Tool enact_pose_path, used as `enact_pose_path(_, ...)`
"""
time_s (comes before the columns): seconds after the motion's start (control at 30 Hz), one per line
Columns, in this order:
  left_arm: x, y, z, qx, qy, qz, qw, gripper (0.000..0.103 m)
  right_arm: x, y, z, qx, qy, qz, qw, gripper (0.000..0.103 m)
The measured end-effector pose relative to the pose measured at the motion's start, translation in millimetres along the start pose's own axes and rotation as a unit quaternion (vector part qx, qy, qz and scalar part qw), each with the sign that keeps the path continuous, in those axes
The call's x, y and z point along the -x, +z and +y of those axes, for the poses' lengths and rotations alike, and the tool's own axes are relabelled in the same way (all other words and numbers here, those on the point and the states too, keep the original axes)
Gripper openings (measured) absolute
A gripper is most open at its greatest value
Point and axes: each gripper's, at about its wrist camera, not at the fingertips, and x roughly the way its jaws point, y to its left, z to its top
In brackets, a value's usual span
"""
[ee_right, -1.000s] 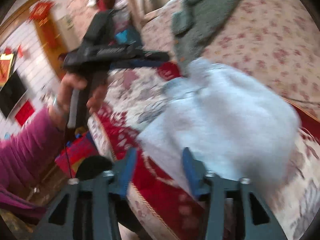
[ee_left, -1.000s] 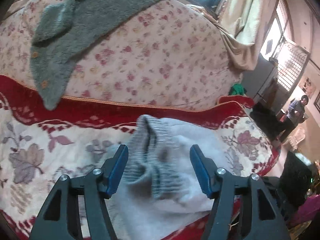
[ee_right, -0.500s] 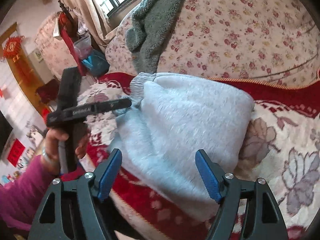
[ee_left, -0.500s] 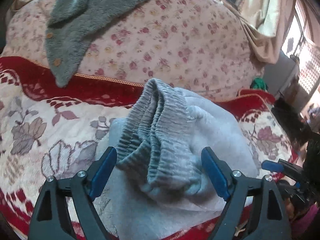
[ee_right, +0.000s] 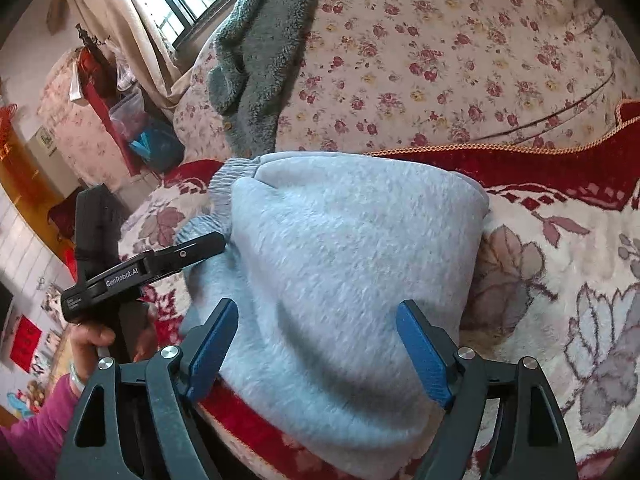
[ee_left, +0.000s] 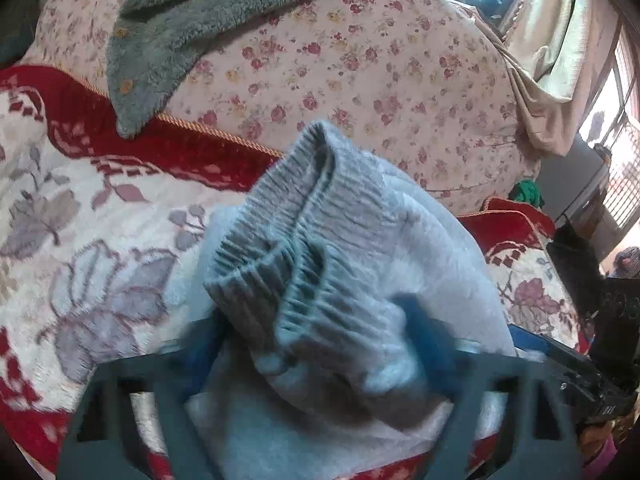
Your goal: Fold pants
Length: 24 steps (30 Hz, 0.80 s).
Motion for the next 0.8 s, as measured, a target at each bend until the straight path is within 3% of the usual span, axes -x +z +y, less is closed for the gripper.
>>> enact_pose_path(0.1,1,-5,-3,-0.002,0.007,-0.012,0.9999,0.042,-2,-1,4,0.008,-0.009,-0.001,1.0,0.089)
enact_pose_path(0.33,38,-14,-1,0.042,-0.027,-0.041,0.9979,0.029,2,-1,16,0.022,0.002,0.005,1.0,0.091)
enact_pose_path(0.6,67,-40,0,0.076,-0.038,-0.064,0.9943,0.028,1,0,31,0.042,0.022,0.009,0.999,0.091)
enact_pose_path(0.8,65,-60,16,0.107,-0.031,-0.066,0.9915,0.028,-7,0,39,0.059,0.025,0.014,0.998,0.093)
